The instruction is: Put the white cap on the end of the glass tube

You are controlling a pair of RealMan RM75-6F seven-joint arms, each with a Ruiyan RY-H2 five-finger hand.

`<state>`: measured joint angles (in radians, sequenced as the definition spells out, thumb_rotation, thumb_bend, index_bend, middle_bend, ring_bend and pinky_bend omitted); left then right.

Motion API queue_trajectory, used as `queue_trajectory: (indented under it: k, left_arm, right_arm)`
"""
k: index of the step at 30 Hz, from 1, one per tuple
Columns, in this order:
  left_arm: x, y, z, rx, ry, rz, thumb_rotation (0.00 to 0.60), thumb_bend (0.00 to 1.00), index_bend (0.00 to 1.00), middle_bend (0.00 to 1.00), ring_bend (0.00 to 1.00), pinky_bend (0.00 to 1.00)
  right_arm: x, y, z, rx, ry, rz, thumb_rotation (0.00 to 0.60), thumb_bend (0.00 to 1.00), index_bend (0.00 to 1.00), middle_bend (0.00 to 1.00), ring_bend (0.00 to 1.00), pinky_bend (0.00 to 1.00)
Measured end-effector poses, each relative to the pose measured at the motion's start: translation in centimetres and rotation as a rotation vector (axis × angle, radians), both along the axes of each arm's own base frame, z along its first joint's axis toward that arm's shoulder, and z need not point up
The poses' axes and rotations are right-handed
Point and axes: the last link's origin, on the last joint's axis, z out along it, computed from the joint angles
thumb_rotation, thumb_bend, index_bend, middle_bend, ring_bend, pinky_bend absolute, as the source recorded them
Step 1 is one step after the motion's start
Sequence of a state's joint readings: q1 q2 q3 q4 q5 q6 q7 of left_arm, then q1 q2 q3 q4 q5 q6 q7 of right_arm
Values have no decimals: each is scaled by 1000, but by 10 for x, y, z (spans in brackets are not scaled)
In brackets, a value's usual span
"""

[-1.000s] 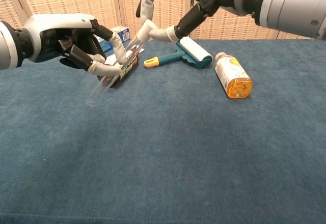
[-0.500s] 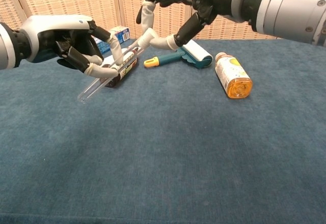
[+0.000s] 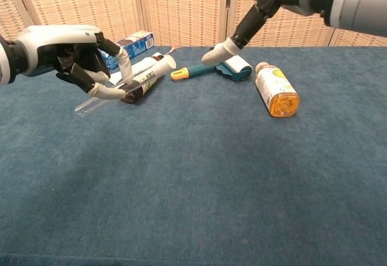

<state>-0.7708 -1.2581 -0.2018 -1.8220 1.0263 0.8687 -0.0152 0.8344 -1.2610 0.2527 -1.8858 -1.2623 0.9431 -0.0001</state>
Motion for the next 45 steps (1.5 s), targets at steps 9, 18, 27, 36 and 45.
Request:
queue_trajectory:
  k: [9, 18, 27, 36, 45]
  left_arm:
    - [-10, 11, -22, 84, 251, -64, 600, 375, 601, 1000, 1000, 1000]
    - [4, 23, -71, 125, 431, -94, 600, 374, 582, 1000, 1000, 1000]
    - [12, 26, -96, 113, 513, -94, 600, 369, 459, 1000, 1000, 1000]
    - [7, 21, -89, 106, 527, -80, 600, 363, 327, 1000, 1000, 1000]
    - [-33, 9, -20, 235, 463, 9, 600, 363, 269, 746, 770, 970]
  right_arm:
    - [-30, 2, 38, -97, -24, -55, 600, 108, 152, 106, 0, 0]
    - [-51, 2, 48, -126, -21, -87, 600, 108, 152, 106, 0, 0]
    - [-63, 0, 57, -148, -28, -118, 600, 108, 146, 106, 0, 0]
    - [-72, -2, 67, -175, 11, -127, 600, 108, 143, 106, 0, 0]
    - [-122, 11, 96, -275, 156, -214, 600, 243, 143, 159, 9, 153]
